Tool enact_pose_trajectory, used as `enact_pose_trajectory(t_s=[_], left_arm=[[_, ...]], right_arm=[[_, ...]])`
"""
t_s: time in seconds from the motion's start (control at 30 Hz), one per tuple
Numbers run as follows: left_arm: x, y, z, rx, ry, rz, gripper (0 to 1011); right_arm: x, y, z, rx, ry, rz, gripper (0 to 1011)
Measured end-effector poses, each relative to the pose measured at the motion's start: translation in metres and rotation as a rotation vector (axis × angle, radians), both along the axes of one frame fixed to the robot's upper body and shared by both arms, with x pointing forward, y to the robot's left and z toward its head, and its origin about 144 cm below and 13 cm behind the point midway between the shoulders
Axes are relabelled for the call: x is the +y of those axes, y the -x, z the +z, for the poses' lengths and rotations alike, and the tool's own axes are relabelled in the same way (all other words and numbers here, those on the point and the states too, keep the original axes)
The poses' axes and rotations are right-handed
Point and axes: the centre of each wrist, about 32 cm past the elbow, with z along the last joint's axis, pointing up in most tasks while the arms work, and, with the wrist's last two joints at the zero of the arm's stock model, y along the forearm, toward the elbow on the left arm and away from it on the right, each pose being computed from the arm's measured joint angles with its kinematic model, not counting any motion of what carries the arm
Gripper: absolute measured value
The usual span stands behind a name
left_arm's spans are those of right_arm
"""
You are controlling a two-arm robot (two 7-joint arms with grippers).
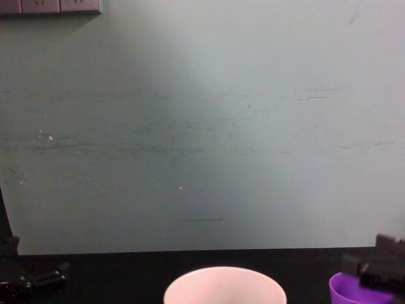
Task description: Pick up the cup and pour the mung beans from the cup into the bowl.
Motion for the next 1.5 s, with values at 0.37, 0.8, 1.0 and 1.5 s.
enact_pose_trajectory(t_s=[0.37, 0.8, 1.0, 1.5], left_arm=[[0.0, 0.0, 0.0, 0.0, 0.0, 0.0, 1000], [0.0, 0.0, 0.0, 0.0, 0.0, 0.0, 1000], [0.0, 0.0, 0.0, 0.0, 0.0, 0.0, 1000], [0.0, 0.0, 0.0, 0.0, 0.0, 0.0, 1000]], right_arm=[[0.003, 0.02, 0.044, -0.029, -0.022, -0.147, 1003], [0.018, 0.042, 0.045, -0.112, -0.096, -0.501, 1003], [0.024, 0.044, 0.033, -0.147, -0.097, -0.612, 1003], [0.025, 0.041, 0.021, -0.156, -0.072, -0.617, 1003]])
